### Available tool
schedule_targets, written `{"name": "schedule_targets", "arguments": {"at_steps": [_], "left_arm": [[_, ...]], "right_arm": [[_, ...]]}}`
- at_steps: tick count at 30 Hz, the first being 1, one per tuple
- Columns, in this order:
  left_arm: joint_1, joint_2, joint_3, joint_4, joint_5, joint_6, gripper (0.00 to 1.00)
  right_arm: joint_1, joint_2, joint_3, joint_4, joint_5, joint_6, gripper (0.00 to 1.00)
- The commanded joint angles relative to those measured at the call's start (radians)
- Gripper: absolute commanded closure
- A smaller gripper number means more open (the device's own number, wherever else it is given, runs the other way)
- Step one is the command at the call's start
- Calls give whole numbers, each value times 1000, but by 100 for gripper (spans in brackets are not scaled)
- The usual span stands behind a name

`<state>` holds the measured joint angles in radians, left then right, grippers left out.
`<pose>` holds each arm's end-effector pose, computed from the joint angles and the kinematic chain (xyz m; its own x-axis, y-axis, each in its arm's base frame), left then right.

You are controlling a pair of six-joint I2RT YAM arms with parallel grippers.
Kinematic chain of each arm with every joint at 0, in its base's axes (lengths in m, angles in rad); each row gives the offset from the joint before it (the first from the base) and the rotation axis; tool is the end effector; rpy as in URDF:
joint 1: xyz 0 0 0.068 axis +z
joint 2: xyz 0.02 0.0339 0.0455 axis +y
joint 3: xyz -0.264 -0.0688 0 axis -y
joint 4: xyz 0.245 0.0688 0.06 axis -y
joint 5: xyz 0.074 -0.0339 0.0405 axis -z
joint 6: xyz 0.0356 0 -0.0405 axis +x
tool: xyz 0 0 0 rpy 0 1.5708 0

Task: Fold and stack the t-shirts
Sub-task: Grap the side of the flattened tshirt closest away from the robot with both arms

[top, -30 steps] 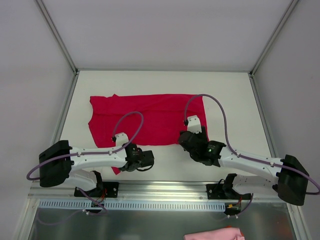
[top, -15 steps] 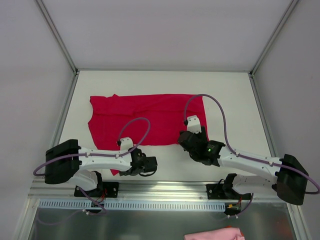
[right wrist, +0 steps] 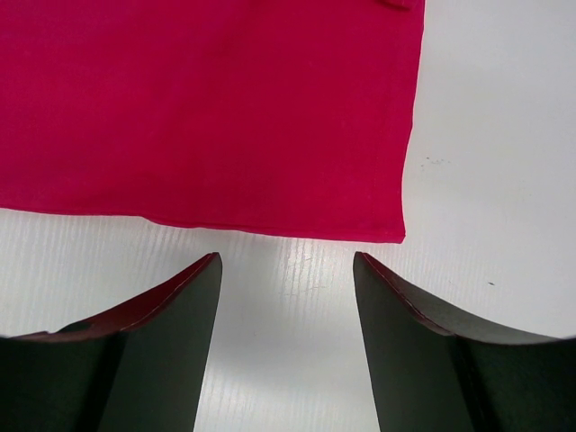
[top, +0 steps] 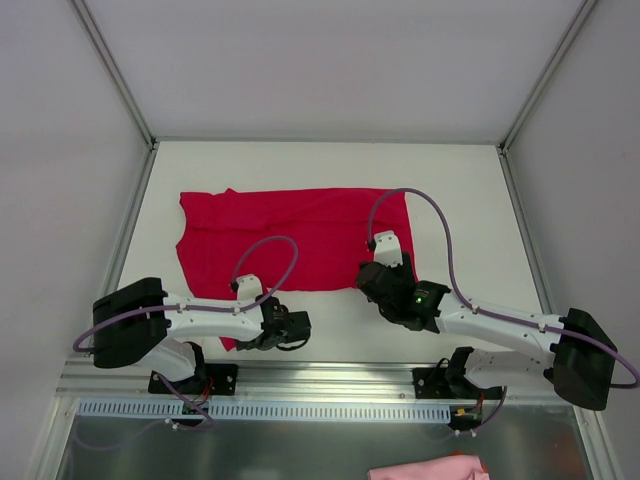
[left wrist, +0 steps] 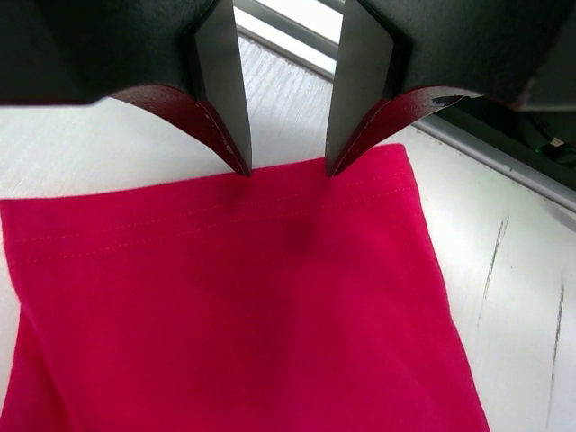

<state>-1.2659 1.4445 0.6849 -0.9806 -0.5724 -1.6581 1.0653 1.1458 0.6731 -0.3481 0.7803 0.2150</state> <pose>0.0749 -0.1737 0.1478 -0.8003 -0.2466 -0.5466 -0.3671 0.9222 0.1214 0.1305 0.1841 0.2232 -0.4293 -0.4625 -0.7758 -0.3050 0.8827 -0.3575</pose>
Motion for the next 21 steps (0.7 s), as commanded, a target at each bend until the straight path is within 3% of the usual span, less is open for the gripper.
{"name": "schedule_targets", "arguments": {"at_steps": [1,11,14,19,21], "left_arm": [[17,14,-50,69,28,12,60],[42,68,-74,148,48,50,62],[42,76,-73,164,52,72,71],[42,89,-81,201,69,98,100],[42,105,-79,212,72,107,100]], "right_arm": [[-2,-27,25,15,20,-3,35],[-2,-26,22,20,22,-5,35],[-2,-26,22,20,27,-5,35],[-2,-31,20,18,30,-5,35],[-2,-34,19,18,33,-3,35]]}}
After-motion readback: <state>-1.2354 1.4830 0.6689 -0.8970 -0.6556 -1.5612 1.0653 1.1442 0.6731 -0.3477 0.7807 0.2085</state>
